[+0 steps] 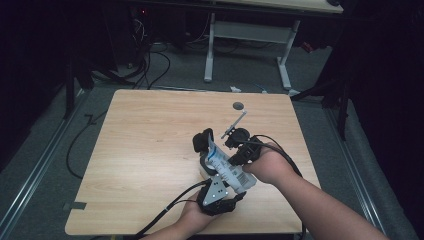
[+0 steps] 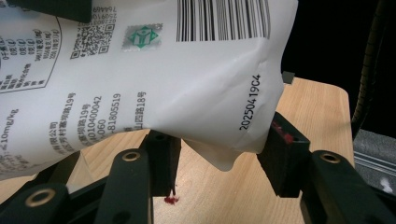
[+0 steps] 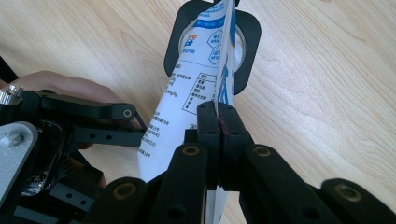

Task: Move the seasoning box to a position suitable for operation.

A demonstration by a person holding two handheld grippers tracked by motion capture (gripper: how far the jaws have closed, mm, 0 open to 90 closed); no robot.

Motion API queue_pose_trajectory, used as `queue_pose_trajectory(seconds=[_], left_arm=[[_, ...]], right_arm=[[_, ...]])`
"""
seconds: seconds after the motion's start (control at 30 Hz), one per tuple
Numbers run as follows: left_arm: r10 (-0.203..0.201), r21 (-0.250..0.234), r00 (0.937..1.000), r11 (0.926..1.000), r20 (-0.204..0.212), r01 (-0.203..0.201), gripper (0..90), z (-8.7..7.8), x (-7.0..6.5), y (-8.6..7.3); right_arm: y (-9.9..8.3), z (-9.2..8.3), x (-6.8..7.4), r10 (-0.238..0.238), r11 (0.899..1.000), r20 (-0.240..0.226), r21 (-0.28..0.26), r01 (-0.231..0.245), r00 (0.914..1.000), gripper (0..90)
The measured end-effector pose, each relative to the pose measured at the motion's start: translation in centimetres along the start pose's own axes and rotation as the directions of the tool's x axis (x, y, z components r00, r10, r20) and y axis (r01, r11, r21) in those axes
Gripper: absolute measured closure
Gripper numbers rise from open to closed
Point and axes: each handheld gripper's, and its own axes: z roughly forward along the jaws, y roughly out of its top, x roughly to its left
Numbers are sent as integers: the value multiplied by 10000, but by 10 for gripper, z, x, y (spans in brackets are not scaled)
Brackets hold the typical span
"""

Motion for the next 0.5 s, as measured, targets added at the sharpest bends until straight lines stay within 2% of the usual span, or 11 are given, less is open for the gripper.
queue_pose_trajectory(seconds=[0.5], left_arm=[[-55, 137, 10000, 9999, 6, 55, 522, 1, 1, -4]], right_arm=[[-2, -1, 1, 47, 10000, 5, -12, -47, 10000, 894]])
